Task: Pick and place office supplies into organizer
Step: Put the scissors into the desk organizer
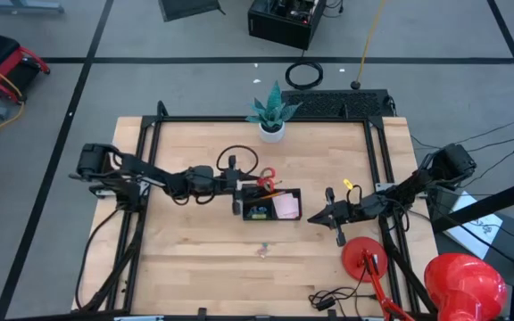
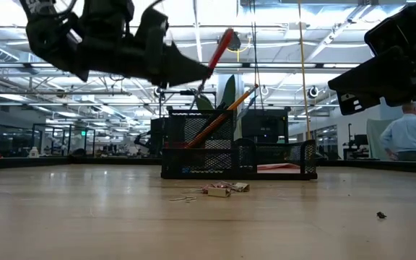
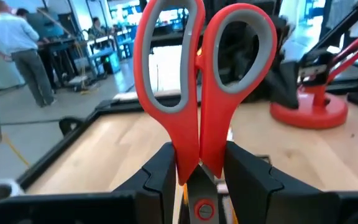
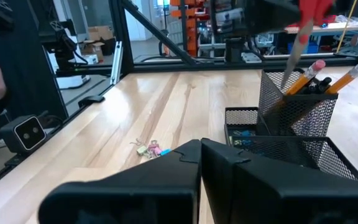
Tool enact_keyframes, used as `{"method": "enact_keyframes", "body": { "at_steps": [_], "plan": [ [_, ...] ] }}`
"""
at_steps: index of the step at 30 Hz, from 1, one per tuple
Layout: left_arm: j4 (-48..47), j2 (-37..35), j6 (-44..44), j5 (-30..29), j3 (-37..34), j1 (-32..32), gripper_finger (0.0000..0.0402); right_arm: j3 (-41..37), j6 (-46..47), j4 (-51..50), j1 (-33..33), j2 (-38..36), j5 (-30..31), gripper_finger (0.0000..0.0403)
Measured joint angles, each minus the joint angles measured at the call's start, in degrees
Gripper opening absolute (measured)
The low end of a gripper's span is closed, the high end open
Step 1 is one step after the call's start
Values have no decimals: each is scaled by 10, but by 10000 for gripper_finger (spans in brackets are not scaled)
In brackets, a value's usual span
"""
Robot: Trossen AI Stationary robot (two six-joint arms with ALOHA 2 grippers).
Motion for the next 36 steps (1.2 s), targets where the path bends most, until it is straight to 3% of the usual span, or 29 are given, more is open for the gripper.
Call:
{"method": "enact_keyframes", "body": {
  "at_steps": [20,32,36],
  "plan": [
    [111,129,-37,30,-4,16,115,6,-2,-13,0,0,-1,0],
    [121,141,-56,30,-4,16,116,7,0,-13,0,0,-1,0],
    [119,142,-44,30,-4,15,135,7,0,-13,0,0,-1,0]
  ]
}}
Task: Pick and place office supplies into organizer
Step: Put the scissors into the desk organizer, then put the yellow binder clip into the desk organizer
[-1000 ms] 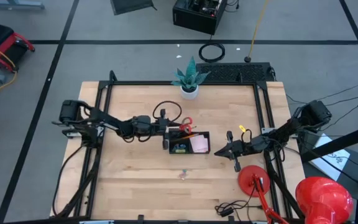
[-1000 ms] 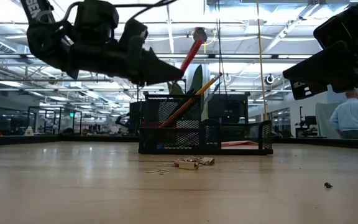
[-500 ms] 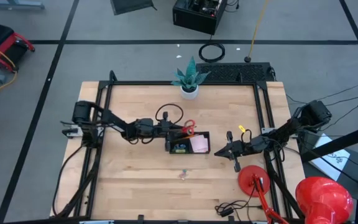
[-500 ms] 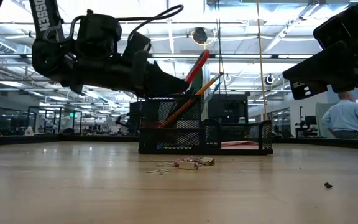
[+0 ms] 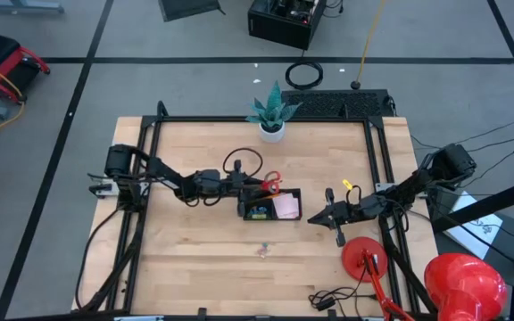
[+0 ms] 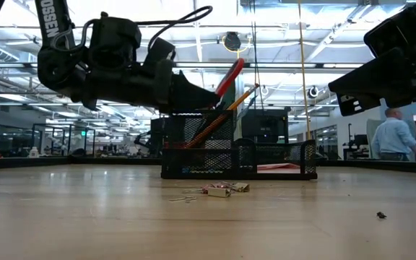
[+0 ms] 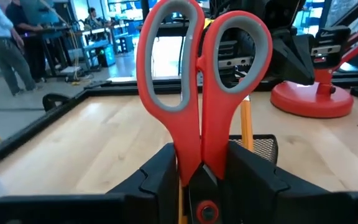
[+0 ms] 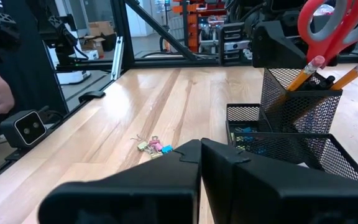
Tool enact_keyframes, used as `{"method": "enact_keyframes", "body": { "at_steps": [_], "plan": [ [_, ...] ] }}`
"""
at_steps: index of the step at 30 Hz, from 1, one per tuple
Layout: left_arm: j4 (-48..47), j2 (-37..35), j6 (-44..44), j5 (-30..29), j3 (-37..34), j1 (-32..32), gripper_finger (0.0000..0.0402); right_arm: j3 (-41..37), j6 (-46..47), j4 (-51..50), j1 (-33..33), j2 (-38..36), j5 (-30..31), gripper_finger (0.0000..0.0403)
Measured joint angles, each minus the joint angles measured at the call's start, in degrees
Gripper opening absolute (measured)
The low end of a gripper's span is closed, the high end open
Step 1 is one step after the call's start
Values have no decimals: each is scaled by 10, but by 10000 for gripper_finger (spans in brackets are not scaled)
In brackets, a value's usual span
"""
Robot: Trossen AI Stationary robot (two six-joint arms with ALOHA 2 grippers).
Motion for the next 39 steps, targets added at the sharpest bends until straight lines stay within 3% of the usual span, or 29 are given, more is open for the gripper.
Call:
{"method": "enact_keyframes", "body": {
  "at_steps": [12,23,27,31,34,39],
  "plan": [
    [-9,0,62,-4,-2,-8,233,1,11,-5,0,0,-1,0],
    [-62,-114,119,-9,-3,-38,244,1,11,-8,0,0,-1,0],
    [-121,-189,139,-43,-2,-65,243,1,15,-10,0,0,-1,0],
    [-239,-286,198,-157,-2,-120,221,1,18,-16,0,0,-3,0],
    [-348,-349,223,-231,-2,-172,177,1,22,-20,0,0,-3,0],
    [-507,-421,122,-290,-7,-231,69,1,22,-23,0,0,-3,0]
  ]
}}
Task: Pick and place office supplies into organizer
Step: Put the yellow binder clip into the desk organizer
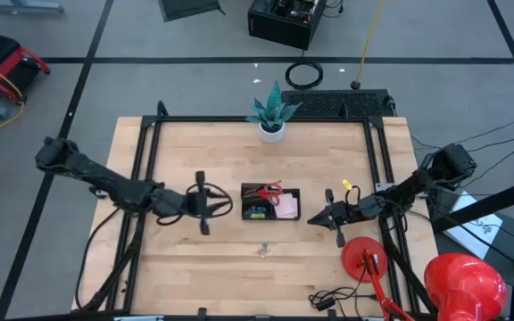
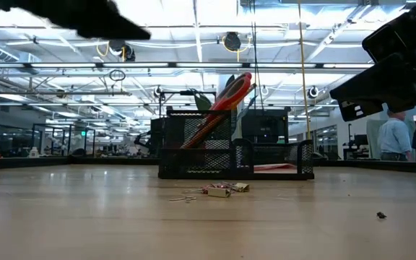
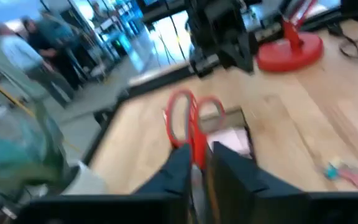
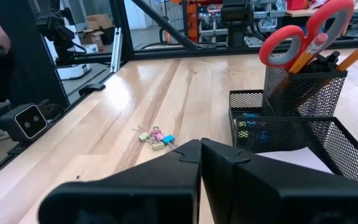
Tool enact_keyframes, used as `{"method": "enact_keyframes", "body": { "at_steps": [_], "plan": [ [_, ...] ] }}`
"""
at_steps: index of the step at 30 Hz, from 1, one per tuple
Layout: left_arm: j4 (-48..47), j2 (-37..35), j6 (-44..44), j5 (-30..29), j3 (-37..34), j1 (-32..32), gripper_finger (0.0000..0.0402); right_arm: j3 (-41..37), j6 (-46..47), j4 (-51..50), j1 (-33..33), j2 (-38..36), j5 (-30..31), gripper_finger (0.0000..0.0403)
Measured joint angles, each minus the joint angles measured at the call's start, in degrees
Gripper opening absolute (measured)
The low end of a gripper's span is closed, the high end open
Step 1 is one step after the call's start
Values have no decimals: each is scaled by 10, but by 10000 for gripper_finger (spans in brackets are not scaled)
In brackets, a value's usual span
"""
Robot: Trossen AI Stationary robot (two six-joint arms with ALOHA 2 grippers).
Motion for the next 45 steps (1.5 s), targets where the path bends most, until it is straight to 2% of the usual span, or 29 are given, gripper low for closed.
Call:
{"method": "enact_keyframes", "body": {
  "at_steps": [3,5,8,12,15,20,24,27,31,33,35,37,39,43,45],
  "plan": [
    [8,-13,-25,20,-41,-8,13,0,0,1,0,0,-2,0],
    [58,-17,-36,35,-86,-5,11,0,0,1,0,0,-2,0],
    [186,-17,-46,71,-166,7,15,0,-7,0,0,0,-2,0],
    [346,-16,-95,195,-262,25,4,0,-20,-8,0,0,-2,0],
    [400,-15,-149,243,-301,21,9,0,-26,-7,0,0,-2,0],
    [408,-16,-129,238,-298,16,3,0,-53,-16,0,0,-6,0],
    [430,-16,-63,256,-275,30,11,6,-106,-19,1,0,-73,0],
    [442,-16,-19,282,-261,45,11,26,-112,-20,0,0,-92,0],
    [438,-7,-25,330,-259,55,3,77,-121,-111,13,0,-89,0],
    [422,16,-24,328,-259,49,7,112,-122,-181,23,2,-67,0],
    [421,40,-18,293,-261,46,8,148,-121,-229,33,13,-26,1],
    [439,60,-34,221,-258,57,6,168,-125,-250,40,23,2,3],
    [443,66,-56,168,-258,77,3,181,-127,-246,42,35,3,3],
    [439,52,-39,151,-238,119,6,186,-125,-225,47,37,1,1],
    [438,24,-2,149,-229,109,4,181,-125,-217,53,36,2,1]
  ]
}}
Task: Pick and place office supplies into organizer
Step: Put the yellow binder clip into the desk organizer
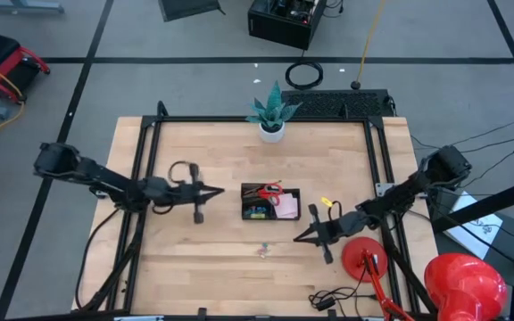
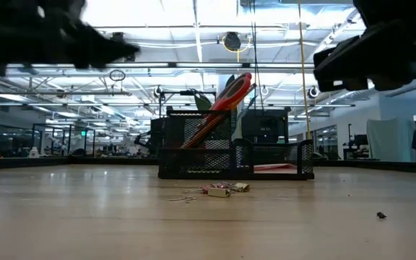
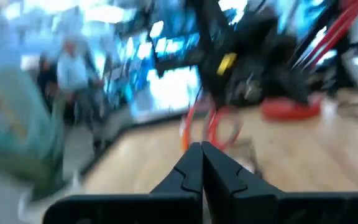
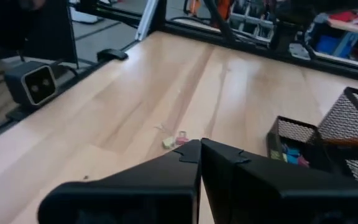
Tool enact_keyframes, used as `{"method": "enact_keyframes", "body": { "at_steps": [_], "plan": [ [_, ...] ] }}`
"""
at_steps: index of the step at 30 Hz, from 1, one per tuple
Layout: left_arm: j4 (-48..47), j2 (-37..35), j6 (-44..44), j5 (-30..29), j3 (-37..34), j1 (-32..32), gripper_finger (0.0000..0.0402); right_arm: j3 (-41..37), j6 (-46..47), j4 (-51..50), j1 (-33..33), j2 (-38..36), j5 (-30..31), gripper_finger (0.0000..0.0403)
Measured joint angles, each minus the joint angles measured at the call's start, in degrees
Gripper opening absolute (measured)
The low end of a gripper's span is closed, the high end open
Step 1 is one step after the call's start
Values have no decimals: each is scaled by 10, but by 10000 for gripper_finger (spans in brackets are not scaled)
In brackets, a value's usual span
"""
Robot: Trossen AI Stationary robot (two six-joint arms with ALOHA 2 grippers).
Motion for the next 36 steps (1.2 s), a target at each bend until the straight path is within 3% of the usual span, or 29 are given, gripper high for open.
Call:
{"method": "enact_keyframes", "body": {
  "at_steps": [2,5,9,12,14,17,22,26,29,36],
  "plan": [
    [-10,-53,42,-13,0,-28,3,-2,0,10,5,-1,0,1],
    [-93,-166,103,-88,0,-85,6,-6,-2,13,13,-1,0,1],
    [-341,-334,122,-191,31,-152,2,-6,-2,17,15,-1,0,1],
    [-530,-430,78,-188,70,-192,4,-6,-2,18,15,-1,1,1],
    [-581,-469,64,-157,68,-215,2,-6,-1,22,15,-1,1,1],
    [-566,-488,70,-134,22,-239,2,-6,20,28,15,-1,1,1],
    [-374,-488,115,-140,-83,-238,2,-6,27,63,15,-1,1,2],
    [-344,-492,117,-135,-81,-222,2,0,27,73,18,-1,2,1],
    [-318,-490,109,-129,-84,-205,1,27,14,9,26,-1,5,1],
    [-320,-452,39,-26,-84,-157,4,161,19,-247,42,15,44,16]
  ]
}}
